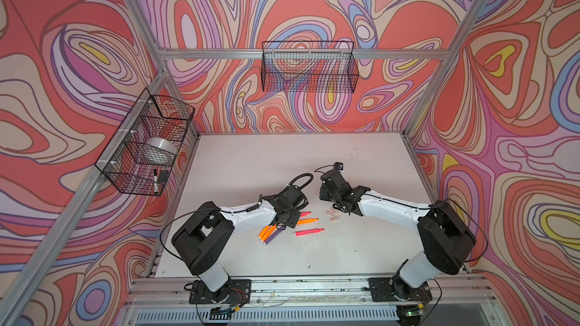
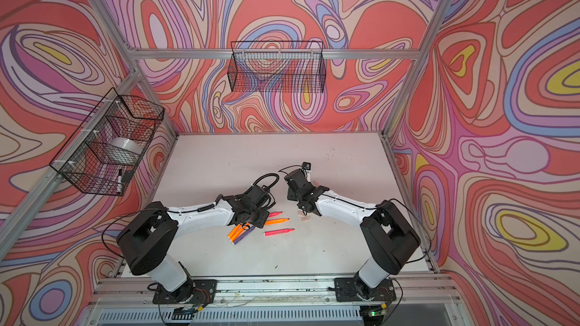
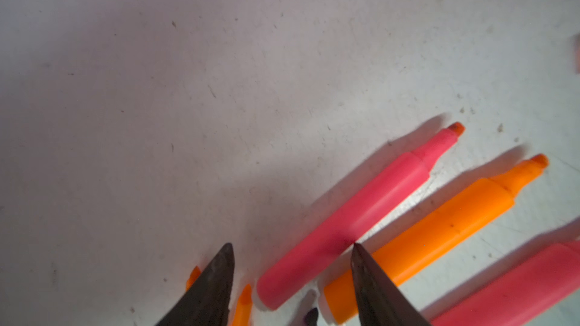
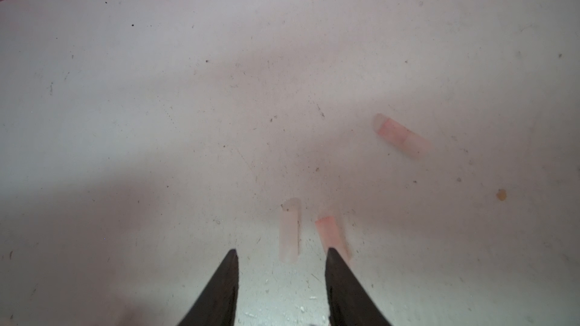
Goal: Insert pens into pen caps
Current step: Pick up a pen from the center of the table.
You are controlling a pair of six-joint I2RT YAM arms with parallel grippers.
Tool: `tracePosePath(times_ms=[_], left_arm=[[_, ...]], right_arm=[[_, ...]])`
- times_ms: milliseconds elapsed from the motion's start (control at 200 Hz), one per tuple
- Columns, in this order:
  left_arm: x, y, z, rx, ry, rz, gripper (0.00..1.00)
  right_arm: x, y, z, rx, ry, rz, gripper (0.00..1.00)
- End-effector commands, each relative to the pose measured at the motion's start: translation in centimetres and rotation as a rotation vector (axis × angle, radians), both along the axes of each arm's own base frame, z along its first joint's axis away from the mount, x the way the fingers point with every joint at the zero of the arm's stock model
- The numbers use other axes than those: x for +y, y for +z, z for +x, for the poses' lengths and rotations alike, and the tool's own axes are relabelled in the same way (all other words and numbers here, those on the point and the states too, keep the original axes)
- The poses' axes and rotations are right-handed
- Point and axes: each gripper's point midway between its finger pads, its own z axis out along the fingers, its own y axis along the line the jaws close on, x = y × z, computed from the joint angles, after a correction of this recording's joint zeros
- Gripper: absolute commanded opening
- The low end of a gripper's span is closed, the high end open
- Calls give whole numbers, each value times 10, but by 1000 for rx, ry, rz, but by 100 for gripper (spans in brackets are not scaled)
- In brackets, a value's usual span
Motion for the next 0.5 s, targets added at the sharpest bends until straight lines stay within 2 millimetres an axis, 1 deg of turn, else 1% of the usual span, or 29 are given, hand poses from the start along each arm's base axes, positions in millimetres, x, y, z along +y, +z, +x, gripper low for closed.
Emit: tracePosePath(times_ms=[0,160,315,366,496], left_arm=[[2,-3,1,12,0,35,58],[-6,-10,-3,46,-32,15,53],[-15,-16,-7,75,-62,-16,43],[-16,-19,-7,86,-65,-11,40],[-16,-25,-8,100,-63,0,34]], right_arm=[[-3,0,-4,-5,0,-11,46],[-4,-2,-5,-2,-2,-11,46],[-6,-3,-6,-2,-8,-10,46],[-7,-4,-7,-3,-8,-11,46],[-6,-3,-8,-3,-6,-1,46]])
